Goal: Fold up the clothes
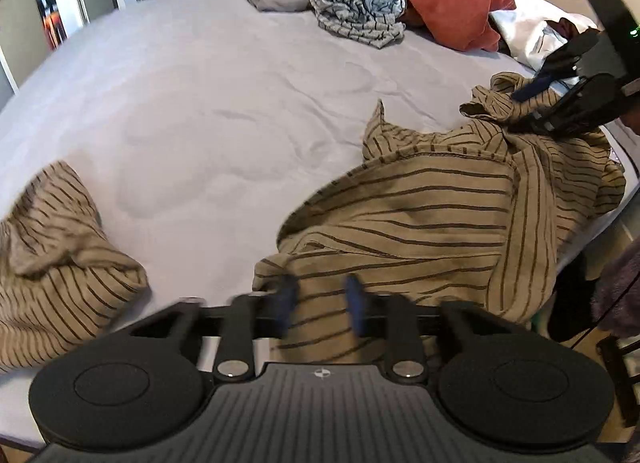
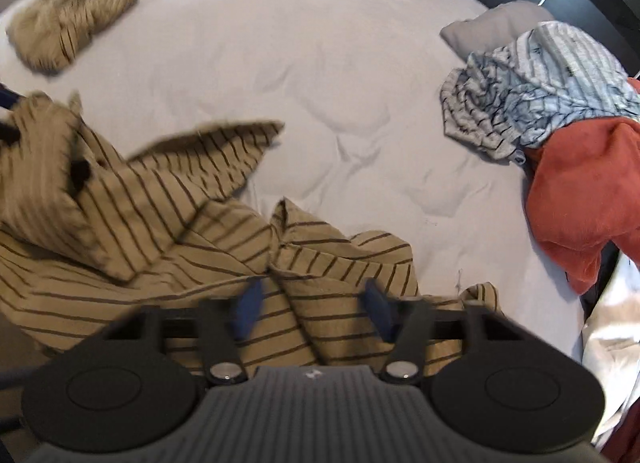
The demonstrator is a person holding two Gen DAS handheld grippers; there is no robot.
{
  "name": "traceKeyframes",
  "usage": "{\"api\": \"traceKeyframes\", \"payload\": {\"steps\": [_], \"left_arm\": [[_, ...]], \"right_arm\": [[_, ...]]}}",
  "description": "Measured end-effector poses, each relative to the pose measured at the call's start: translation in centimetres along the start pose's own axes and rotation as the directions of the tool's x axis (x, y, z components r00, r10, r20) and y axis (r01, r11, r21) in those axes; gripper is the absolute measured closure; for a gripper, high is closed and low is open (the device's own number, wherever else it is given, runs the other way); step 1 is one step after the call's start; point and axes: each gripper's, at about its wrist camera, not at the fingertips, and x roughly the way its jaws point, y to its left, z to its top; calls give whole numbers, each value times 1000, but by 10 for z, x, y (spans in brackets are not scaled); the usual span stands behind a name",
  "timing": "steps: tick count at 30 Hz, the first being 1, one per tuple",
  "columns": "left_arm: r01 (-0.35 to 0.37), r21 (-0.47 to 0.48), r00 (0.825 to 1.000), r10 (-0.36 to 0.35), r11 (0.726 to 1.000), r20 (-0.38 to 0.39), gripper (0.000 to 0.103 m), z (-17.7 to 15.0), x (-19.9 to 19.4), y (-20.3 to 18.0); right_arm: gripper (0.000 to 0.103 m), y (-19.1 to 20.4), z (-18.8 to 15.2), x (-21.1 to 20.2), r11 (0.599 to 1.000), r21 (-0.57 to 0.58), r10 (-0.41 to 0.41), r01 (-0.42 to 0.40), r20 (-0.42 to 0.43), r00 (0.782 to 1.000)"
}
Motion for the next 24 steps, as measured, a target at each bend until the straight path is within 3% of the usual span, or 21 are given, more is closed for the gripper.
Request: {"api": "traceKeyframes", "payload": {"steps": [1,3,6,9,13,19,22,24], "left_arm": [[-2,1,1000,2,1000,-2,95,0,1,0],[-8,5,1000,8,1000,-3,99,-1,1,-1],[-22,-26,1000,22,999,-2,103,-1,-1,3],[-33,-66,999,33,997,-3,103,-3,-3,11],[-59,-111,998,59,992,-9,103,-9,-7,22],[-129,-221,992,127,967,-24,103,-16,-15,40],[-169,-242,986,167,955,-29,103,-17,-19,47],[-158,-249,987,150,955,-51,103,-18,-16,49]], "right_arm": [[96,-4,2,4,1000,24,-13,13,-21,1000],[97,-16,1,1,996,81,-40,41,-17,999],[98,-43,-6,-11,975,161,-156,155,-9,988],[98,-81,-22,-20,922,283,-264,264,-41,964],[98,-123,-51,-24,845,393,-345,364,-122,931],[97,-143,-80,-29,796,409,-391,446,-215,895],[98,-148,-94,-25,787,415,-373,457,-271,888],[97,-151,-106,-20,789,427,-328,441,-314,891]]}}
